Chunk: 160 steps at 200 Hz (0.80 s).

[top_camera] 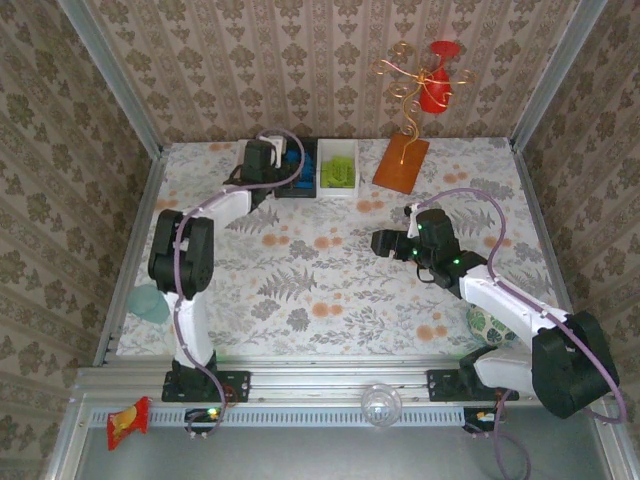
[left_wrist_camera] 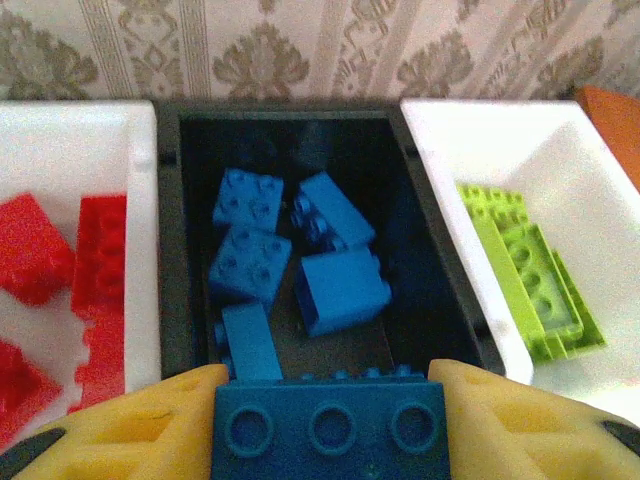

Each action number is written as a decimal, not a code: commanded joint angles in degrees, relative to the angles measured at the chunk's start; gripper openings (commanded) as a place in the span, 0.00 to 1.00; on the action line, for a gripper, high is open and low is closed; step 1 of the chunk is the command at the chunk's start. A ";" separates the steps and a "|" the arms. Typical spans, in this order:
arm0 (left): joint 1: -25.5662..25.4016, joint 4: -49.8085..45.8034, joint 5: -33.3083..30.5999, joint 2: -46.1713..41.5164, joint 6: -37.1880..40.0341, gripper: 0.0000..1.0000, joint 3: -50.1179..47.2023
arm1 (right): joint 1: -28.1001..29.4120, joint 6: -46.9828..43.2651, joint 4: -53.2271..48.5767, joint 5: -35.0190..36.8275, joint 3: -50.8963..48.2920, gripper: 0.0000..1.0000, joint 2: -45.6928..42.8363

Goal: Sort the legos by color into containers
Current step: Place the lego in the container.

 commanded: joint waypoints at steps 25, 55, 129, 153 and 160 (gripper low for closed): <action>0.76 -8.27 0.66 8.18 0.68 0.55 12.47 | 0.50 -0.44 -1.37 2.62 0.81 0.91 -1.49; 0.81 -10.83 1.88 9.69 1.46 0.65 16.90 | 0.49 -0.36 -2.09 3.83 0.67 0.91 -1.63; 0.41 -0.24 6.97 -7.37 -3.85 0.77 -1.04 | -0.88 4.54 -10.37 22.11 2.17 0.94 2.13; -0.89 10.47 9.63 -16.10 -9.04 0.79 -15.76 | -3.97 5.94 -10.68 23.94 2.89 0.97 6.12; -1.35 12.81 9.96 -18.02 -10.44 0.79 -19.34 | -4.82 6.25 -10.49 23.59 3.49 0.97 7.78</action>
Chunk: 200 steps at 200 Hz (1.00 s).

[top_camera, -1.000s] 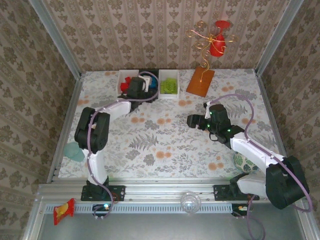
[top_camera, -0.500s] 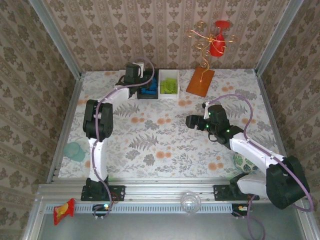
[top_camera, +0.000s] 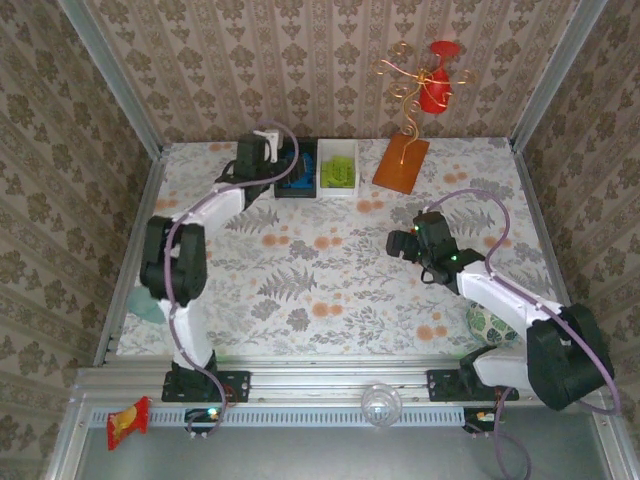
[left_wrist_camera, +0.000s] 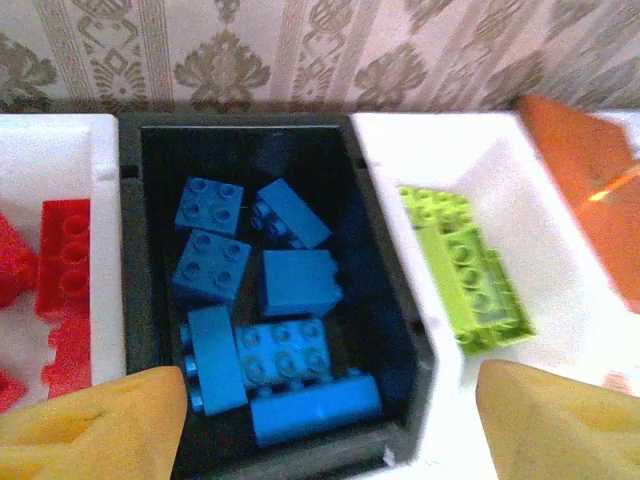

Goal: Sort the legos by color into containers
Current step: Place the lego in the container, then pick up the lego from the center of the table.

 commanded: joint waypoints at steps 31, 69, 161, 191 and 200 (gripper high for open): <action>-4.18 19.81 7.12 -12.22 -11.69 0.80 -21.69 | -4.33 2.81 -1.68 5.55 7.01 0.97 13.31; -6.03 25.34 8.64 -15.96 -15.24 0.80 -32.12 | -6.44 2.81 -1.95 3.35 12.82 0.97 22.09; -6.02 24.78 8.44 -18.96 -14.37 0.81 -38.18 | -8.25 -0.14 -4.60 -0.70 20.03 0.71 30.76; -6.02 24.50 8.36 -19.24 -14.20 0.81 -38.27 | -8.32 -1.14 -5.31 -2.54 21.25 0.63 31.78; -6.00 24.46 8.36 -19.40 -14.19 0.81 -38.35 | -8.14 -1.24 -5.06 -3.70 21.17 0.62 31.49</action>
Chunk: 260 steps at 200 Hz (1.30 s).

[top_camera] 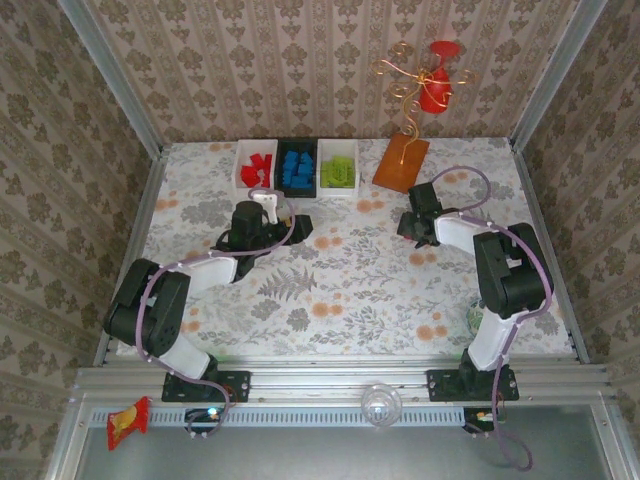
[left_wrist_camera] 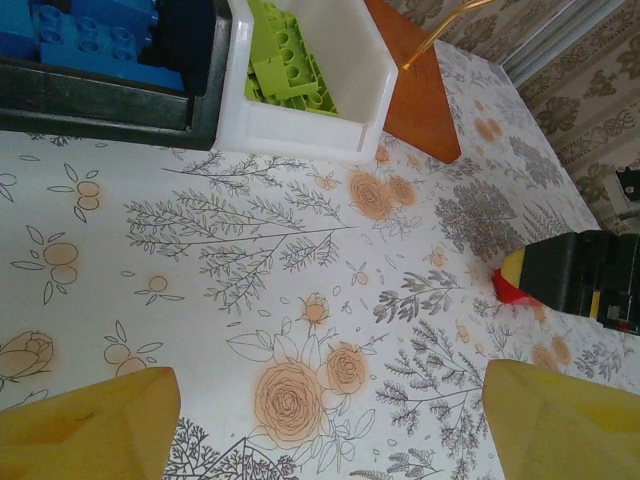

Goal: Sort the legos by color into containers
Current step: Pick up the lego from the center of the table, then place the lego at the center of the table.

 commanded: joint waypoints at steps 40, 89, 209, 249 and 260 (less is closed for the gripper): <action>1.56 0.92 -2.04 -3.72 -0.47 0.81 -2.05 | 6.98 -0.33 -1.75 -7.02 3.71 0.64 -0.19; 5.43 0.86 -10.18 -8.81 -1.07 0.81 -8.21 | 19.59 2.02 -2.17 -8.85 16.26 0.69 7.72; 8.24 -2.27 -21.56 -19.23 -2.69 0.84 -16.77 | 26.55 6.90 -1.12 -20.05 40.24 0.80 25.25; 2.03 -3.04 -22.71 -11.12 -1.64 0.84 -11.44 | 22.02 6.96 4.35 -19.62 25.95 0.82 11.72; 0.25 -2.96 -22.89 -7.69 -1.93 0.84 -9.51 | 20.18 7.04 5.72 -18.78 21.67 0.82 7.93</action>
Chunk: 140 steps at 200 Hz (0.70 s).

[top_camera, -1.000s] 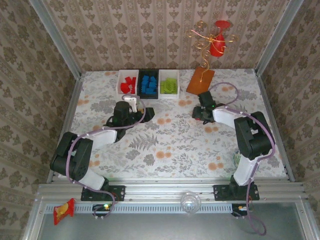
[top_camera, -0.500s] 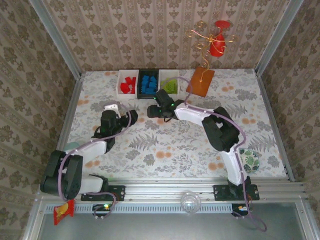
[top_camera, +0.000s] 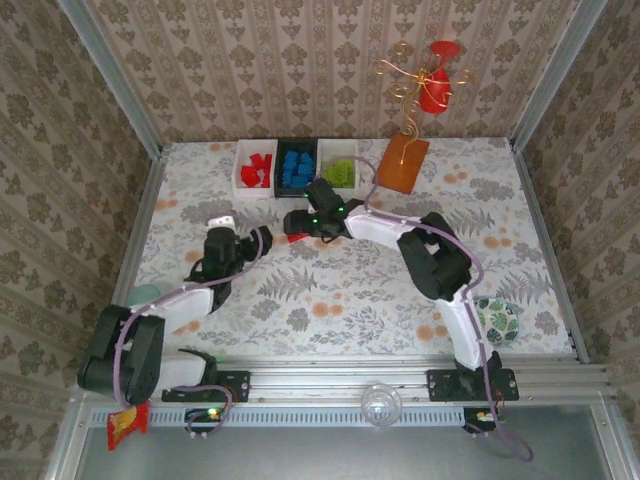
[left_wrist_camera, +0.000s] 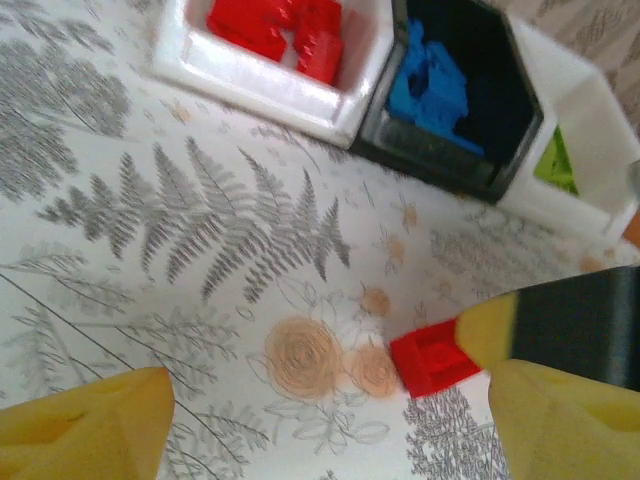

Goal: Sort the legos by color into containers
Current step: Place the lego at the center of the table, then pick up the lego from the center of the table.

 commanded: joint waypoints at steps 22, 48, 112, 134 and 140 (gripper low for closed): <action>-8.00 0.68 -1.67 12.41 -0.99 0.85 8.10 | -8.64 0.73 6.49 1.40 -16.02 0.82 -17.89; -9.81 -0.78 -0.31 20.35 0.01 0.85 13.83 | -12.61 0.38 7.95 1.96 -23.78 0.83 -24.06; -11.72 -6.51 -4.51 31.24 5.41 0.85 24.54 | -15.68 0.38 10.37 0.33 -30.45 0.84 -27.27; -12.62 -8.80 -5.99 33.55 7.15 0.85 27.77 | -15.93 0.59 10.96 -0.12 -31.18 0.84 -26.98; -12.88 -9.39 -6.58 33.95 7.65 0.85 28.46 | -16.03 0.60 11.18 -0.26 -31.47 0.84 -27.05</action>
